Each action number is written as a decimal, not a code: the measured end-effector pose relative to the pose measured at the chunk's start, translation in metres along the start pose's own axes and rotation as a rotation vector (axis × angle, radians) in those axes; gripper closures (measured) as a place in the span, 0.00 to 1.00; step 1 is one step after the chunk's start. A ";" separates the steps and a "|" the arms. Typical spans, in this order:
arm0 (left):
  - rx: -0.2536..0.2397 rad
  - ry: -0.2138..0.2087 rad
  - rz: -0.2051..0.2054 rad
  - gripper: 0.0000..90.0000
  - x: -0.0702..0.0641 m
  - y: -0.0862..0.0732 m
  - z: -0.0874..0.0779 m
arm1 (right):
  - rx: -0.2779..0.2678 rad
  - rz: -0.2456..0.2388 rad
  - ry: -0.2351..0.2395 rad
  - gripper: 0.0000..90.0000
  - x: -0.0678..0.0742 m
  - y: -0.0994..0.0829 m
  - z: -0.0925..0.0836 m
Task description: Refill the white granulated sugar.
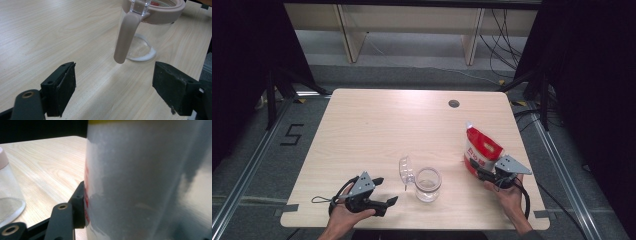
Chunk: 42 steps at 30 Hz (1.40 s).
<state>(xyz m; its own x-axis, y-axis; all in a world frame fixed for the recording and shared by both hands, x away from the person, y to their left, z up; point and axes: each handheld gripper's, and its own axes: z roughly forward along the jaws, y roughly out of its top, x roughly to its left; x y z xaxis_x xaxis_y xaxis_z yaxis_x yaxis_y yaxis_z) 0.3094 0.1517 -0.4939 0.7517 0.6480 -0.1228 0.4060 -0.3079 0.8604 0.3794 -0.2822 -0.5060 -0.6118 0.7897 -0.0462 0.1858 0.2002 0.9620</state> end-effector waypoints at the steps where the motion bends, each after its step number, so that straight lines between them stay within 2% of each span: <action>1: -0.004 0.000 0.013 0.21 0.001 0.000 0.000 | -0.005 -0.008 0.002 0.51 0.001 0.001 -0.001; 3: 0.004 -0.002 0.014 0.21 0.001 0.000 0.000 | -0.025 -0.076 0.013 0.51 -0.001 0.002 -0.002; 4: 0.004 -0.005 0.004 0.21 0.000 0.000 0.001 | -0.027 -0.076 0.012 0.51 -0.001 0.003 -0.002; 5: 0.021 0.003 0.018 0.21 0.001 0.000 0.000 | -0.031 -0.071 0.018 0.51 0.000 0.003 -0.002; 7: 0.003 -0.009 0.002 0.21 -0.002 -0.001 0.002 | -0.010 -0.043 0.008 0.52 0.004 0.002 -0.004; 8: 0.009 -0.008 0.010 0.21 -0.001 0.000 0.002 | -0.014 -0.083 0.020 0.52 0.002 0.004 -0.003; 10: 0.008 -0.008 0.009 0.21 -0.001 0.000 0.002 | -0.013 -0.075 0.027 0.52 0.002 0.003 -0.004; 11: 0.011 -0.004 0.018 0.21 -0.001 0.000 0.001 | -0.005 -0.053 0.028 0.52 0.004 0.003 -0.005; 14: 0.015 -0.005 0.024 0.21 0.000 0.000 0.002 | -0.010 -0.055 0.034 0.52 0.004 0.003 -0.005; 15: 0.007 -0.010 0.008 0.21 -0.001 0.000 0.002 | -0.014 -0.056 0.039 0.52 0.003 0.003 -0.004; 16: 0.013 -0.007 0.022 0.21 -0.001 0.000 0.001 | -0.016 -0.057 0.020 0.52 0.004 0.003 -0.005; 17: 0.011 -0.008 0.021 0.21 -0.001 0.000 0.001 | -0.012 -0.055 0.027 0.52 0.003 0.003 -0.005; 19: 0.002 -0.009 0.005 0.21 -0.001 0.000 0.002 | -0.007 -0.051 0.026 0.52 0.003 0.003 -0.006; 20: 0.002 -0.010 0.014 0.21 -0.001 0.000 0.002 | -0.012 -0.065 0.027 0.52 0.003 0.003 -0.006; 22: 0.002 -0.011 0.030 0.21 0.000 0.000 0.002 | -0.005 -0.049 0.032 0.52 0.003 0.003 -0.006; 24: 0.006 -0.010 0.009 0.21 -0.001 0.000 0.002 | -0.007 -0.052 0.035 0.52 0.003 0.003 -0.006; 25: 0.006 -0.005 0.004 0.21 -0.002 0.000 0.002 | -0.001 -0.024 0.031 0.52 0.003 0.003 -0.007; 26: 0.006 -0.005 0.004 0.21 -0.002 0.000 0.002 | -0.006 -0.031 0.033 0.52 0.001 0.002 -0.007; 27: 0.007 -0.011 0.006 0.21 -0.001 0.000 0.002 | -0.011 0.002 0.029 0.52 0.001 0.001 -0.007; 28: 0.010 -0.011 0.019 0.21 -0.001 0.000 0.002 | -0.007 -0.025 0.027 0.52 -0.001 0.001 -0.008; 29: 0.013 -0.008 0.018 0.21 -0.001 0.000 0.001 | -0.004 0.030 0.021 0.52 0.001 -0.001 -0.009; 31: 0.013 -0.010 0.019 0.21 -0.001 0.000 0.002 | -0.001 0.041 0.024 0.52 0.001 -0.001 -0.010; 37: 0.011 -0.008 0.014 0.21 -0.002 0.000 0.002 | -0.011 0.024 0.021 0.51 0.001 -0.002 -0.009; 38: 0.011 -0.008 0.016 0.21 -0.002 0.000 0.002 | -0.008 0.027 0.020 0.50 0.001 -0.002 -0.009; 39: 0.011 -0.009 0.017 0.21 -0.003 0.000 0.002 | -0.010 0.056 0.018 0.49 0.003 -0.002 -0.010; 40: 0.010 -0.009 0.016 0.21 -0.003 0.000 0.002 | -0.042 0.065 0.008 0.49 0.003 -0.003 -0.008; 41: 0.012 -0.009 0.016 0.21 -0.003 0.000 0.002 | -0.037 0.043 0.022 0.48 0.002 -0.002 -0.008; 42: 0.008 -0.015 0.015 0.21 -0.002 0.000 0.003 | -0.038 0.057 0.025 0.48 0.003 -0.002 -0.008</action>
<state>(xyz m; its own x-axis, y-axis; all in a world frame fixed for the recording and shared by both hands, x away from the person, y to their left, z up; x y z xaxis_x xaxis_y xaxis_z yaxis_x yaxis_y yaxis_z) 0.3093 0.1482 -0.4956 0.7653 0.6328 -0.1175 0.3987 -0.3228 0.8584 0.3712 -0.2849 -0.5064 -0.6202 0.7843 0.0156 0.1920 0.1325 0.9724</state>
